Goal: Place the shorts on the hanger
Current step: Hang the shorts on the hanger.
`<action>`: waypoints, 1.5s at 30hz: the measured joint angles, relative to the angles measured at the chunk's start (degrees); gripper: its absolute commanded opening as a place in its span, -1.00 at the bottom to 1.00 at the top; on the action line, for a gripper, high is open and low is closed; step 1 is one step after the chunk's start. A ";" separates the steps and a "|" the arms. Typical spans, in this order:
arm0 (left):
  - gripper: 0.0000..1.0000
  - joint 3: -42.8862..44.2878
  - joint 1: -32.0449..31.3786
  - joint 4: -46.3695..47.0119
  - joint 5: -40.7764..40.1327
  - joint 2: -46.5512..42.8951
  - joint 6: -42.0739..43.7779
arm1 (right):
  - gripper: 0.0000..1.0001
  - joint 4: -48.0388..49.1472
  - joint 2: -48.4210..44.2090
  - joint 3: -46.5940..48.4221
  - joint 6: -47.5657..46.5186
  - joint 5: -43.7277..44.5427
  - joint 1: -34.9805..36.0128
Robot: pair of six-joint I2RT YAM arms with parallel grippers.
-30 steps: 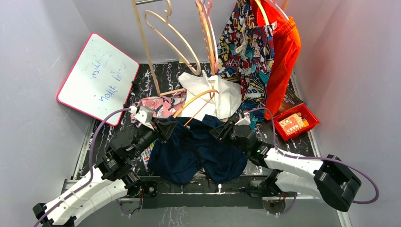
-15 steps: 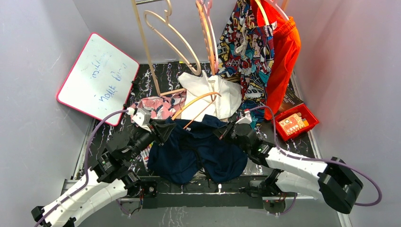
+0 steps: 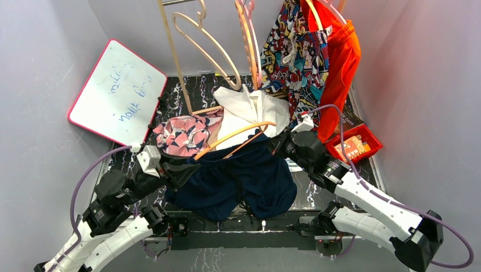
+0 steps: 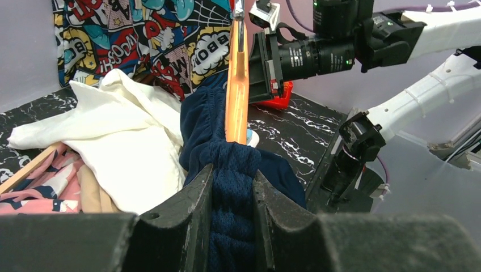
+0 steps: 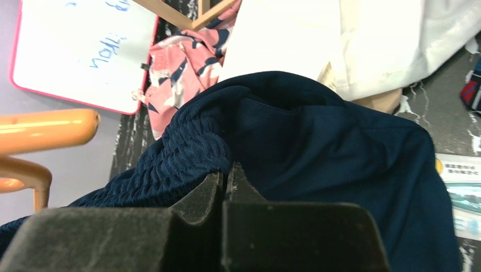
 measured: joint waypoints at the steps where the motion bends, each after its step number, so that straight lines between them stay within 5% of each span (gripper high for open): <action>1: -1.00 0.00 0.00 -0.70 0.48 -0.39 0.02 | -1.00 -1.20 0.00 0.55 -0.52 -0.20 -0.15; 20: -1.00 0.94 0.00 -10.12 5.16 -1.09 3.54 | -1.00 -18.56 -4.13 8.09 -6.27 -3.56 -5.14; 45: -1.00 3.37 0.04 -14.03 10.43 3.43 7.63 | -1.00 -26.88 -3.82 14.36 -12.48 -2.25 -6.16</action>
